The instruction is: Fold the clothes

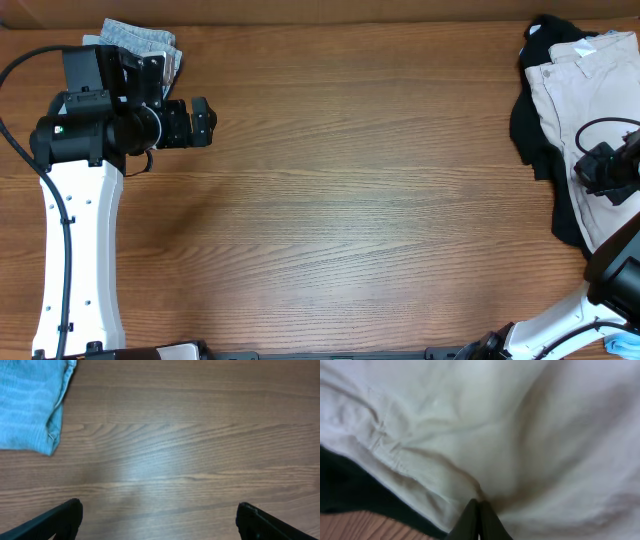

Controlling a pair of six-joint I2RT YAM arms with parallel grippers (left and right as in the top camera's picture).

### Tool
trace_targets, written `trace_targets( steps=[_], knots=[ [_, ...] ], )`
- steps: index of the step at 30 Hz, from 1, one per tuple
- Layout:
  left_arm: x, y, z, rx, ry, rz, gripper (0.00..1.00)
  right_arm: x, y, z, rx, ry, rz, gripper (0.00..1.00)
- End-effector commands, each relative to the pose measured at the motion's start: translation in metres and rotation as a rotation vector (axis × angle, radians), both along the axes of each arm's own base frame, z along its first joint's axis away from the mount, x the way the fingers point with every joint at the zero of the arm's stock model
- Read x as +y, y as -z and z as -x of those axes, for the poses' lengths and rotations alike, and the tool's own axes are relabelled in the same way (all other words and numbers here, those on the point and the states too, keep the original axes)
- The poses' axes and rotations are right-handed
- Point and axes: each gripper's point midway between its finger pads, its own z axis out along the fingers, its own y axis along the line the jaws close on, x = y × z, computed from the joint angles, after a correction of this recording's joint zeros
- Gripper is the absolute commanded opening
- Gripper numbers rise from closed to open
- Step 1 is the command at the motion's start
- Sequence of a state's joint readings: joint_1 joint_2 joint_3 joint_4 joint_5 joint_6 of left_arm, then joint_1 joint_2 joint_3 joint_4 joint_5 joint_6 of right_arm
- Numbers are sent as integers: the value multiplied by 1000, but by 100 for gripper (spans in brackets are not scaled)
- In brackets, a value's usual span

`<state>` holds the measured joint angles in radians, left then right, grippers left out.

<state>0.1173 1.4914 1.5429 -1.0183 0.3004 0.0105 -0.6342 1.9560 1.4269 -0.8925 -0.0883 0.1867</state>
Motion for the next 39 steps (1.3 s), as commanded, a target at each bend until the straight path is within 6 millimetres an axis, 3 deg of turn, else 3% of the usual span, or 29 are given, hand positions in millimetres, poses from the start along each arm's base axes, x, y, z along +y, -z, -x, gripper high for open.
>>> trace_targets(
  steps=[1,5,7,10,13,15,19,22,23,24,29,34,39],
  knots=[
    [-3,-9,-8,-34,14,4,100,17,-41,-25,-120,-89,-32,4],
    [-4,-11,-10,-47,15,4,100,66,-111,-45,-202,-257,-33,4],
    [-3,-11,-10,-46,14,4,100,114,-150,-51,-238,-368,-42,4],
    [-4,-11,-10,-45,15,4,100,178,-172,-55,-270,-518,-79,4],
    [-4,-11,-10,-45,15,4,100,259,-176,-52,-272,-710,-156,4],
    [-4,-10,-9,-44,15,4,100,311,-168,-41,-236,-834,-193,4],
    [-3,-10,-9,-43,14,3,100,394,-152,-13,-169,-1035,-239,4],
    [-3,-10,-9,-44,17,1,100,436,-147,6,-146,-1142,-239,38],
    [-3,-10,-9,-44,17,0,100,440,-146,7,-144,-1144,-218,49],
    [-3,-10,-9,-44,17,1,100,437,-146,4,-139,-1115,-189,53],
    [-3,-10,-9,-45,23,-4,100,399,-148,-21,-153,-980,-101,61],
    [-3,-6,-11,-37,29,-7,100,325,-142,-53,-155,-791,-38,72],
    [-3,1,-13,-18,29,-4,100,260,-121,-70,-113,-631,-38,77]
  ],
)
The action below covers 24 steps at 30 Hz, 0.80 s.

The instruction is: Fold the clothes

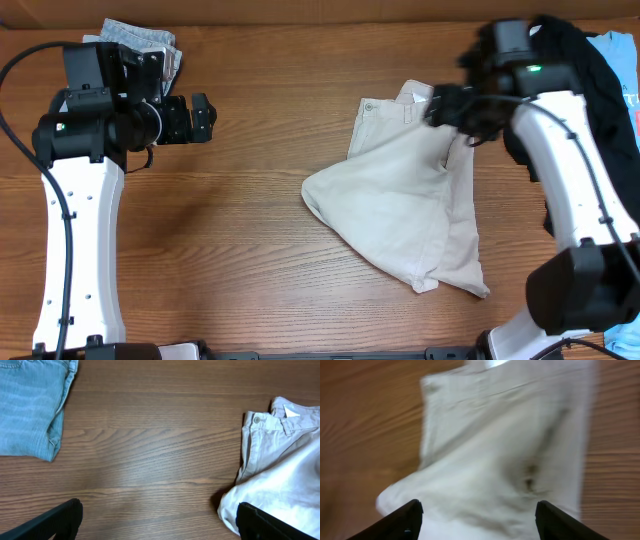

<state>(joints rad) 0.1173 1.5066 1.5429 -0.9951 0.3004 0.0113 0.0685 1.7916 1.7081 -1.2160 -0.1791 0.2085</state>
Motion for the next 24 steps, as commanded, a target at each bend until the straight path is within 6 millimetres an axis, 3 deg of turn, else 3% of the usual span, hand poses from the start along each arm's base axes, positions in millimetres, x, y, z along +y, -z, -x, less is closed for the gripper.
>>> trace_targets(
  steps=[1,4,14,16,17,18,19,24],
  knots=[
    [-4,-1,-7,-7,28,-2,100,-38,19,-12,37,93,21,77],
    [-4,3,-9,3,28,-1,100,-56,41,-17,84,127,16,79],
    [-3,6,-10,11,28,-1,100,-53,121,-27,233,94,-28,77],
    [-3,6,-10,9,28,-1,100,-52,132,-29,245,94,-30,61],
    [-3,6,-10,7,28,-1,100,-52,135,-30,245,94,-33,45],
    [-3,6,-10,6,28,-1,100,-51,134,-32,238,92,-39,21],
    [-3,6,-11,5,28,-2,100,-49,133,-35,227,90,-49,4],
    [-3,3,-14,-12,28,-3,100,-33,96,-45,142,61,-131,4]
  ],
)
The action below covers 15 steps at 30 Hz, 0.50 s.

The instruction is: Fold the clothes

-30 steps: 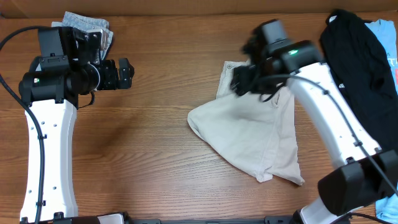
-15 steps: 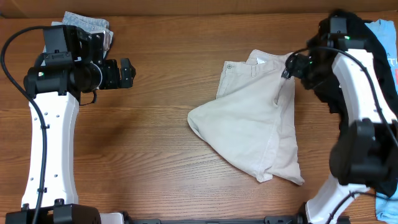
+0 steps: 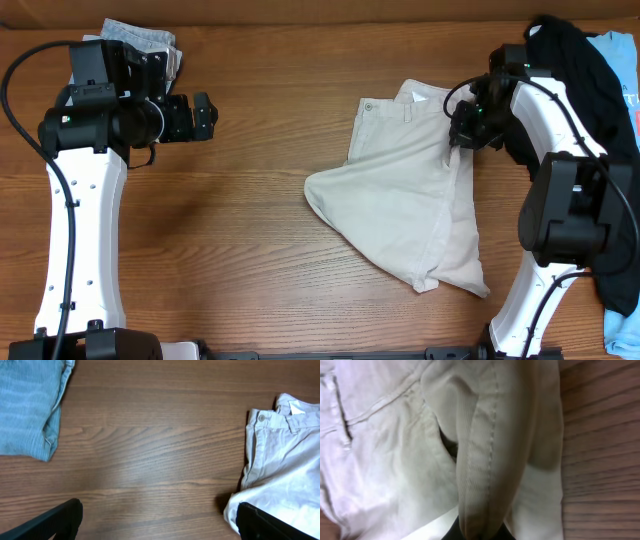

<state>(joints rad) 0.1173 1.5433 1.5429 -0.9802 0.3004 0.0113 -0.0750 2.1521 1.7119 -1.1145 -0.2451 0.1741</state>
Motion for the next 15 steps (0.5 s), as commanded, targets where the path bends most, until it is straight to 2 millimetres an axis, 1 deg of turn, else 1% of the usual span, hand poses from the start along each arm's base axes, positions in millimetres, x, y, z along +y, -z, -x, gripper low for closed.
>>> trace_targets(
  steps=[1,5,6,8,9,11,12,14,15],
  knots=[
    [-4,-10,-7,-40,28,-6,100,22,-52,-16,-132,-35,-89,4],
    [-3,-16,-13,-73,28,-11,100,65,-102,-16,-240,-122,-168,4],
    [-2,-19,-15,-85,27,-12,100,87,-119,-12,-273,-167,-185,4],
    [0,-24,-18,-101,19,-20,100,122,-138,-3,-308,-236,-200,4],
    [2,-27,-19,-110,15,-22,100,141,-144,2,-320,-272,-208,4],
    [9,-32,-21,-126,-1,-25,100,185,-153,16,-330,-349,-235,4],
    [13,-35,-21,-132,-10,-26,100,204,-154,22,-331,-381,-246,4],
    [27,-41,-22,-146,-42,-31,100,249,-154,42,-332,-462,-273,4],
    [34,-43,-23,-153,-59,-33,100,271,-154,52,-329,-496,-289,6]
  ],
)
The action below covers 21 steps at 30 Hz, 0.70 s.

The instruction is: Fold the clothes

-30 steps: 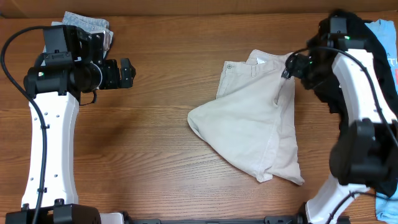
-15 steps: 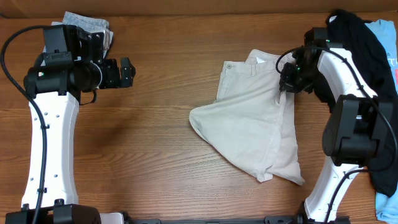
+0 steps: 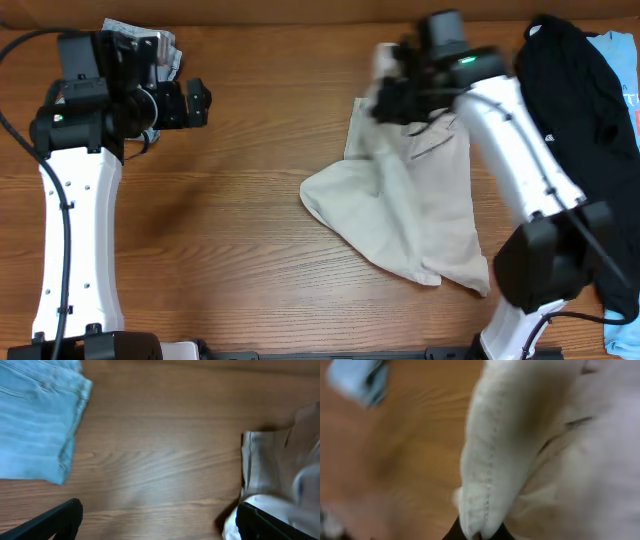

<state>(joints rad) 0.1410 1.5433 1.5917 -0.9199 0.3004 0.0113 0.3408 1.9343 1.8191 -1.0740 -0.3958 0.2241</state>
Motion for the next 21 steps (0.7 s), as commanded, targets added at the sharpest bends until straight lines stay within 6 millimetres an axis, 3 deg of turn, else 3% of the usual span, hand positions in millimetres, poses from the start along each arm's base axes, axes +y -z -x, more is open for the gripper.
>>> trace_targets(
  steps=[1,6,8,10,14,17,18,19,21],
  knots=[
    [32,-19,-6,-55,-59,-20,100,84,-16,43,-4,-143,-77,9],
    [79,-34,-5,-105,-168,-35,100,166,-24,95,-64,-328,-132,41],
    [92,-37,-5,-120,-196,-38,100,183,-28,110,-81,-374,-147,52],
    [99,-39,-5,-129,-212,-41,100,187,-30,116,-80,-389,-147,61],
    [93,-40,-6,-133,-191,-28,100,156,-41,103,-51,-337,-106,68],
    [74,-38,-7,-127,-133,-9,100,107,-47,81,-27,-218,-30,73],
    [65,-37,-7,-121,-93,-18,100,88,-49,73,-15,-171,-10,74],
    [47,-30,-6,-99,-19,-47,100,54,-50,63,19,-95,11,75],
    [27,-18,-4,-60,64,-89,100,25,-48,57,62,-29,31,75]
  ],
)
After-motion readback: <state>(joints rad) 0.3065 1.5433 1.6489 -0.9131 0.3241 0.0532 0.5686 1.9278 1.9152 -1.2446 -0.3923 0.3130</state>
